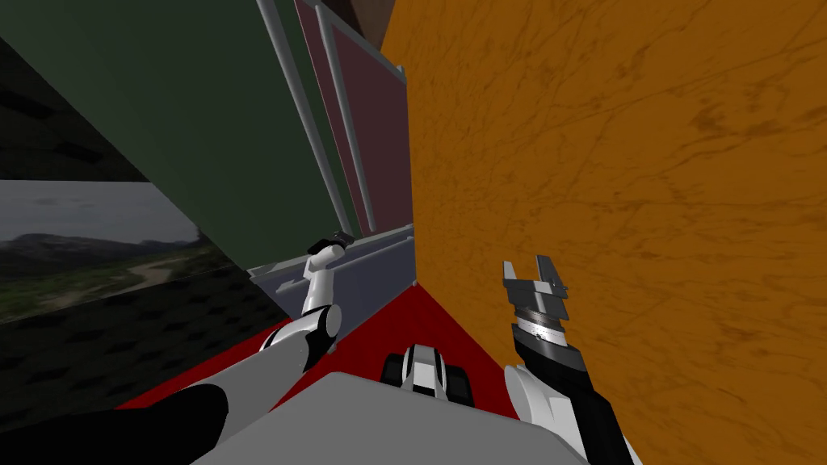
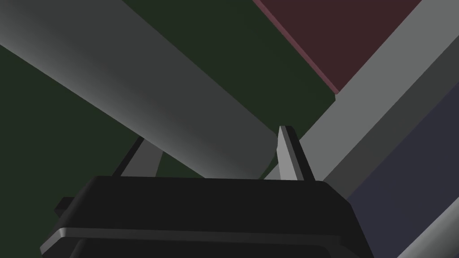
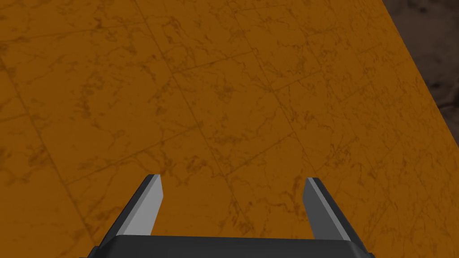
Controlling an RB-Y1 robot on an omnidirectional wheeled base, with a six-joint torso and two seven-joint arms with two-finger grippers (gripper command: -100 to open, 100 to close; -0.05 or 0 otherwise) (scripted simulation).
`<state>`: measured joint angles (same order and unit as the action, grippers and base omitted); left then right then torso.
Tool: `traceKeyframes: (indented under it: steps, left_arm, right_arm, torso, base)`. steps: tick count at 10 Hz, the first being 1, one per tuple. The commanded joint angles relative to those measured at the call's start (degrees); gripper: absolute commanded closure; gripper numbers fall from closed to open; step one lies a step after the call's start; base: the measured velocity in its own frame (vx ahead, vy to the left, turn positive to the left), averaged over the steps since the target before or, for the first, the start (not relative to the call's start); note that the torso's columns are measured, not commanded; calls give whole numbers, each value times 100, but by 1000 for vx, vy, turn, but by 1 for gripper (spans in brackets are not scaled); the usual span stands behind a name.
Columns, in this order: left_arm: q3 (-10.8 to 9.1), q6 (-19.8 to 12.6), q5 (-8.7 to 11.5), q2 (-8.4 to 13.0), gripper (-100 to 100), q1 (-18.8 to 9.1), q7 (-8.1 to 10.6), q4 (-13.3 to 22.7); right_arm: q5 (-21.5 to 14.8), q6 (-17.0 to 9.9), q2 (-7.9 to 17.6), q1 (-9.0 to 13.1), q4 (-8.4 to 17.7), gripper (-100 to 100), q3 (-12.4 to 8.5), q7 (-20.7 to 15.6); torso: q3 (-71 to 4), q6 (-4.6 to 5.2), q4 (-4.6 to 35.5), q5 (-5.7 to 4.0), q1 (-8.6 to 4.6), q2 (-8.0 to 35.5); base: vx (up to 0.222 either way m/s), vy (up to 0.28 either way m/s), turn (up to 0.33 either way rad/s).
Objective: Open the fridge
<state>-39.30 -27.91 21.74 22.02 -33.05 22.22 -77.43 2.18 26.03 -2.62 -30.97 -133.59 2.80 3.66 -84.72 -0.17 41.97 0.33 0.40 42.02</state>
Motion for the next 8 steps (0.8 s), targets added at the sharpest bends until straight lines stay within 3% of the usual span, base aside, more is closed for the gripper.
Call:
traceKeyframes:
  steps: [1,4,5,7,8]
  left_arm:
    - [220,-193,-297,-383,100,148,239,-471]
    - [526,-451,-566,-788,100,380,538,-1049]
    - [526,-451,-566,-800,100,380,538,-1266]
    - [832,-709,-835,-1196,100,613,838,-1770]
    - [832,-709,-835,-1217,100,613,838,-1900]
  right_arm:
    - [0,0,0,0,0,0,0,0]
    - [0,0,0,1,0,0,0,0]
    - [0,0,0,0,0,0,0,0]
    - [0,0,0,0,0,0,0,0]
    - [0,0,0,0,0,0,0,0]
  torso:
    - [-4,10,7,-6,-1,-3]
    - [-11,13,-6,7,13,-13]
    - [-10,15,-16,11,4,-17]
    - [-7,17,-6,-4,-15,-12]
    - [-13,11,-7,-3,-5,-19]
  base:
    - [63,29,177]
    - [64,39,172]
    - [51,22,83]
    - [80,27,213]
    - [73,29,107]
